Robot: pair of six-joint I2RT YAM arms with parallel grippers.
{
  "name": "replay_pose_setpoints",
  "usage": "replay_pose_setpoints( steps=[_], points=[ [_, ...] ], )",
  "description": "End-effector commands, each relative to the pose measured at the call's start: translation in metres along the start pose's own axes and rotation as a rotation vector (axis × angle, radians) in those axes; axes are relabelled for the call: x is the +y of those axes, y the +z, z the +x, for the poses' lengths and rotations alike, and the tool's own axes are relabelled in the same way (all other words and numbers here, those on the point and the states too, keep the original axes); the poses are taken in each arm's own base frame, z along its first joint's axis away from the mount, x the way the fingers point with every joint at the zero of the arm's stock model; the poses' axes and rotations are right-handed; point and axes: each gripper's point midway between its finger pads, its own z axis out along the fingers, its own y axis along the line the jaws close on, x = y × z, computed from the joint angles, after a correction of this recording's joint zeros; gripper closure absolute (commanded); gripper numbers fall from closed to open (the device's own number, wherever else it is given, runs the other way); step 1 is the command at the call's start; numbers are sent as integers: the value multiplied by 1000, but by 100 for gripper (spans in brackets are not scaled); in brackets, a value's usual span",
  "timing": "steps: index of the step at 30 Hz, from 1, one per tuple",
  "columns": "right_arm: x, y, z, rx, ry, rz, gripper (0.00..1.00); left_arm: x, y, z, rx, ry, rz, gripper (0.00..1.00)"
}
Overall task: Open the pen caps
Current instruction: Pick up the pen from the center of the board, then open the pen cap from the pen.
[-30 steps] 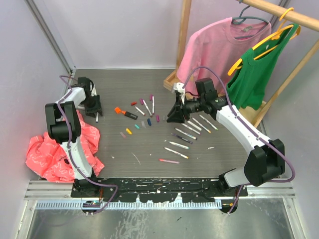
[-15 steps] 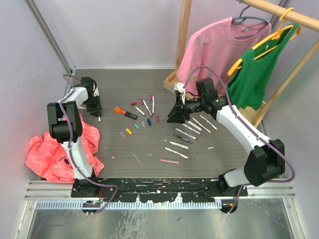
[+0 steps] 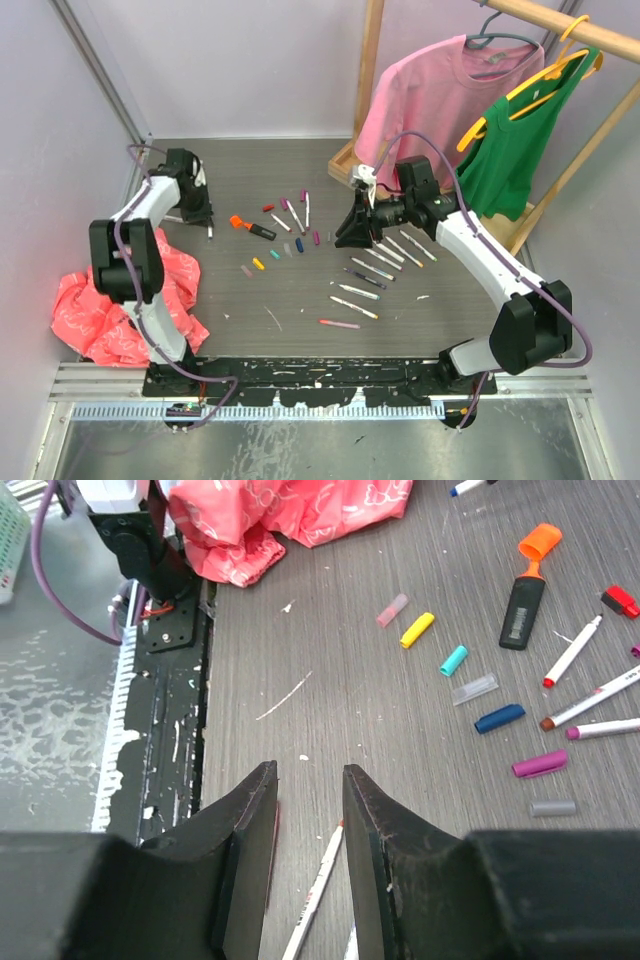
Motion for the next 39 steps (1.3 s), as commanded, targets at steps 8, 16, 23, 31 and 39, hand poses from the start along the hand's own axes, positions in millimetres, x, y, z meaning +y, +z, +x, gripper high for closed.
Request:
replay_pose_setpoints(
  steps=[8,16,23,31,39],
  points=[
    [34,-36,-42,-161,-114,-32,61,-88,-152,-19,-462,-116,533,100],
    [43,-45,-48,-243,-176,9,49,-155,-221,42,-652,-39,917,100],
    [41,-39,-33,-268,-157,-4,40,-207,-249,89,-807,26,1077,100],
    [34,-30,-23,-277,-73,-25,40,-235,-266,120,-931,16,1173,100],
    [33,-22,-18,-263,-21,-47,40,-258,-272,133,-1002,20,1175,100]
  ],
)
